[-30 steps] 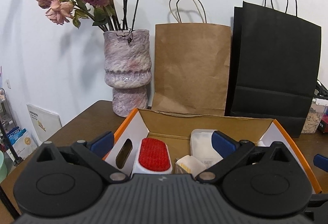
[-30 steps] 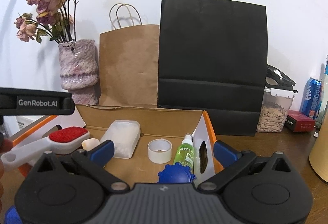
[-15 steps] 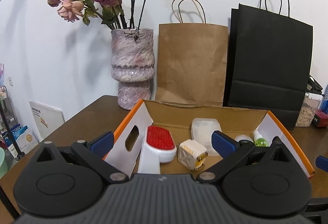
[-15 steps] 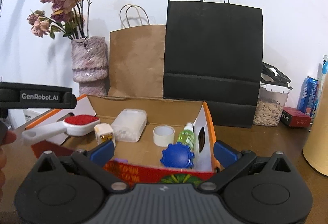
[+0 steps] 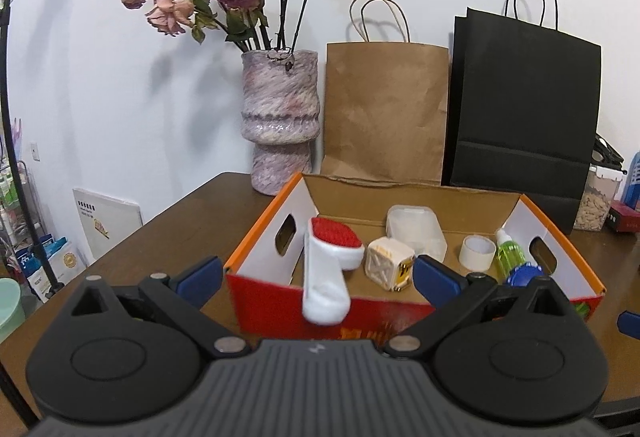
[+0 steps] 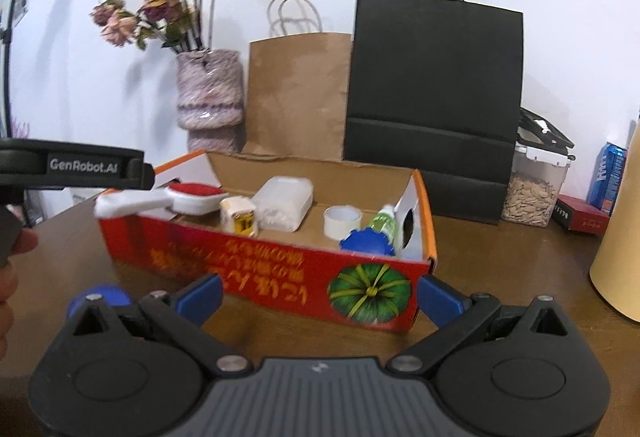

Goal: Organize rigid objects
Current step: 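Withdraw both tools from the box back toward the table, then grasp the white spray bottle with the right tool while the left tool grasps the blue lid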

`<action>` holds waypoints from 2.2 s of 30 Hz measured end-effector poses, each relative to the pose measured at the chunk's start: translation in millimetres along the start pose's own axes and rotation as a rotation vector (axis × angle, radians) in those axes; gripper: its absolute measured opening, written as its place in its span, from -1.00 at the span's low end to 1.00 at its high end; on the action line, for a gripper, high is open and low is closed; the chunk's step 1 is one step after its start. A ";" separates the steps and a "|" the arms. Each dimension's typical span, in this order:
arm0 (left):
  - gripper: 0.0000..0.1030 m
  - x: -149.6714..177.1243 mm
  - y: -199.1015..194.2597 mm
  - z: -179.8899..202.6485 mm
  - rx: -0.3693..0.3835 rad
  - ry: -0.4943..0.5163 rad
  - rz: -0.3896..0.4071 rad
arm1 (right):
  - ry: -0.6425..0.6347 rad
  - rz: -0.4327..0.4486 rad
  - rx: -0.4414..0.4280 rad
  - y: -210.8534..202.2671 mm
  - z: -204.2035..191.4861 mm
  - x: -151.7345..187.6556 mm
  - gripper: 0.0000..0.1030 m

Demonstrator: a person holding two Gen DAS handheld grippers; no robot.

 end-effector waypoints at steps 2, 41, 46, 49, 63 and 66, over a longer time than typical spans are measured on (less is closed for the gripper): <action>1.00 4.5 -5.7 -1.1 -0.003 0.003 -0.005 | -0.012 -0.007 -0.013 -5.6 -2.5 4.9 1.00; 1.00 77.2 -57.8 -23.3 0.085 0.091 -0.143 | -0.101 -0.208 -0.122 -24.5 -14.2 54.6 1.00; 1.00 77.4 -54.3 -27.0 0.068 0.066 -0.157 | -0.093 -0.236 -0.127 -10.9 -10.5 51.7 1.00; 1.00 77.7 -53.0 -28.3 0.069 0.055 -0.164 | -0.084 -0.245 -0.134 -4.7 -8.5 50.1 1.00; 1.00 79.8 -47.0 -27.9 0.081 0.052 -0.194 | -0.011 -0.261 -0.150 12.9 -0.7 43.6 0.89; 1.00 80.6 -46.2 -27.1 0.081 0.054 -0.198 | 0.003 -0.254 -0.144 11.1 -0.4 43.5 0.89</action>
Point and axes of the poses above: each gripper's, at about its wrist camera, not at the fingertips, and y roughly the way its jaws point, z to its right, x to its underside, the point moved 4 cm from there along y, roughly the way its jaws point, and after that the axes turned 6 degrees about y, right-handed, at the moved point
